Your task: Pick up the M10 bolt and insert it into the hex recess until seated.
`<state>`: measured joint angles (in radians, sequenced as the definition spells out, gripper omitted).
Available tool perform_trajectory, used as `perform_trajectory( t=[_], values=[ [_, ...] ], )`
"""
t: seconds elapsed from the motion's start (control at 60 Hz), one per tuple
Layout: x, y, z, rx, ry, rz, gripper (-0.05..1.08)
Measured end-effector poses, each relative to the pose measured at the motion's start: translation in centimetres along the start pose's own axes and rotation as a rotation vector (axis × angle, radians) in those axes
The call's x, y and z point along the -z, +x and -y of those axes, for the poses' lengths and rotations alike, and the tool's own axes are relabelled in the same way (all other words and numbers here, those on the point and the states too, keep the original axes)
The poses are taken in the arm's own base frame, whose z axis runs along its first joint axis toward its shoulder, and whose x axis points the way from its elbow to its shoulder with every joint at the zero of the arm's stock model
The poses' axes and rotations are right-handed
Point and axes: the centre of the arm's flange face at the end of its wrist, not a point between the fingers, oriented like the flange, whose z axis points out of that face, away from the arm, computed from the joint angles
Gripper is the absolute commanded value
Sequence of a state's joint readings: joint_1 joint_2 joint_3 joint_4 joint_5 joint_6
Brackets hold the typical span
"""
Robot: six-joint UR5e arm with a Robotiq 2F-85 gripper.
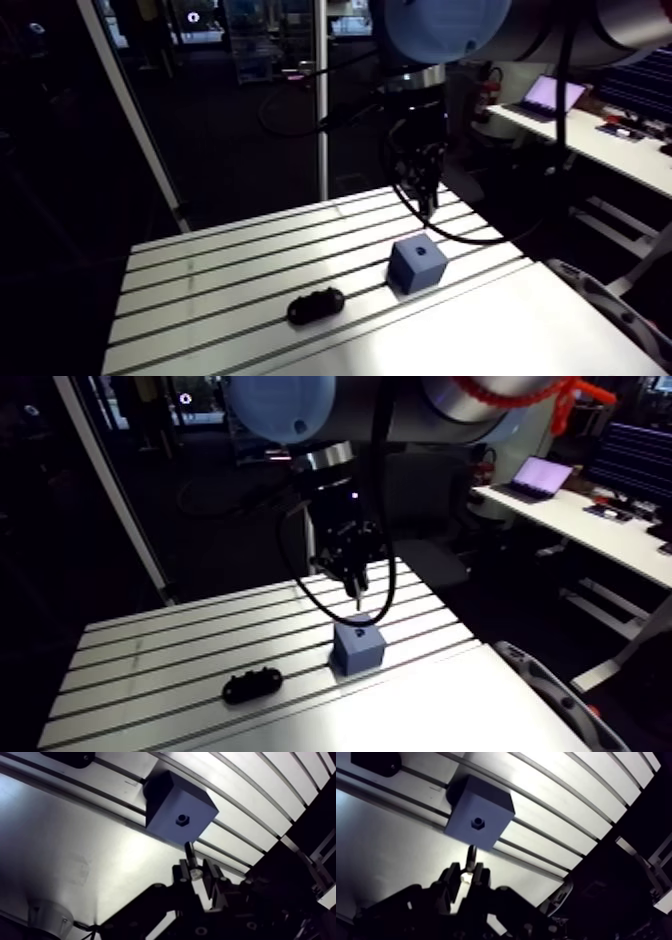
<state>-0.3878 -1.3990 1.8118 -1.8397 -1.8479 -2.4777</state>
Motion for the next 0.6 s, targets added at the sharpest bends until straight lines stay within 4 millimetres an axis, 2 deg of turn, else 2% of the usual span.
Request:
perform_trajectory(
  t=[0.6],
  values=[
    [-1.7, 0.4, -0.4, -0.005, 0.010, 0.006, 1.08]
  ],
)
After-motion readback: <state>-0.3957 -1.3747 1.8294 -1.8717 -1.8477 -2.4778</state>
